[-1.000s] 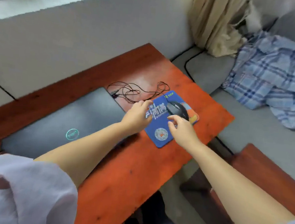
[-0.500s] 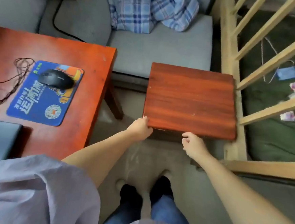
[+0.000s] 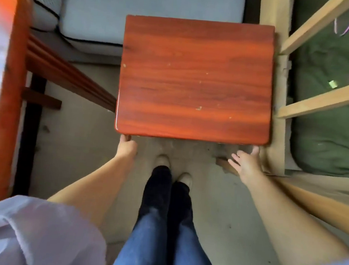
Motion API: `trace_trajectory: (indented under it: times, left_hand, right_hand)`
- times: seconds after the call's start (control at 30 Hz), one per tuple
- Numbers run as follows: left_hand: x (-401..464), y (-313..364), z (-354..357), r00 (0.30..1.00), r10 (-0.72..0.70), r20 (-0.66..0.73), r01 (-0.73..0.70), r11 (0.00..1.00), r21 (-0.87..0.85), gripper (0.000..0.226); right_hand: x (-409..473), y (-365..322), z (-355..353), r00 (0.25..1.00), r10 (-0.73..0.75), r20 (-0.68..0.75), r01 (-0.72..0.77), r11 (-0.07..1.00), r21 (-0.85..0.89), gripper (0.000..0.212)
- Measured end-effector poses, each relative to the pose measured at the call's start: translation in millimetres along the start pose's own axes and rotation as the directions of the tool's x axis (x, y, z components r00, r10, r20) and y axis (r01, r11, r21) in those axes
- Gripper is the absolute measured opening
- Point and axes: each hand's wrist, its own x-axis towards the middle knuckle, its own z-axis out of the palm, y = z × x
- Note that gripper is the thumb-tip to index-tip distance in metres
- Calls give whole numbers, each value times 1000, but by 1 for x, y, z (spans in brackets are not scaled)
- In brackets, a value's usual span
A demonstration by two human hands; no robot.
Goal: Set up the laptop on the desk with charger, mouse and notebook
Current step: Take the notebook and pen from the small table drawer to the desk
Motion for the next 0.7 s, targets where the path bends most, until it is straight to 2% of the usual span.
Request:
trace_trajectory:
  times: [0.07,0.13,0.2,0.27,0.37,0.4,0.47,0.57,0.63,0.7]
  left_hand:
    - [11,-5,-1,999,34,27,-34,999,-9,73]
    - [21,-7,-2,997,69,35,-71,996,54,70]
    - [25,-9,-4,994,104,33,-108,986,127,67]
    - [24,-10,-4,989,144,18,-145,976,163,62]
    - [14,-15,-6,986,165,-1,-162,971,175,59]
    - [9,-20,-7,989,147,-6,-144,978,150,57]
    - [-1,-29,-8,999,38,11,-38,999,-1,45]
    - [-12,-31,-3,985,-106,137,143,943,-301,34]
    - [-13,-24,4,982,-112,151,169,878,-449,33]
    - [-9,-18,12,987,-144,77,163,835,-526,29]
  right_hand:
    - [12,3,2,999,-10,36,5,991,134,50]
    - [22,3,3,999,-28,37,20,977,211,39]
    - [29,0,5,999,-40,26,32,969,247,41]
    - [33,0,3,998,-55,0,54,973,223,41]
    - [27,8,-7,993,-114,-19,115,992,54,49]
    - [23,12,-12,992,-124,-18,124,992,23,50]
    - [15,21,-20,993,-119,-15,120,992,26,40]
    - [8,28,-18,998,-30,57,18,979,205,42]
    - [6,23,-8,991,58,122,-95,941,325,48]
    - [5,17,3,985,128,113,-162,907,389,49]
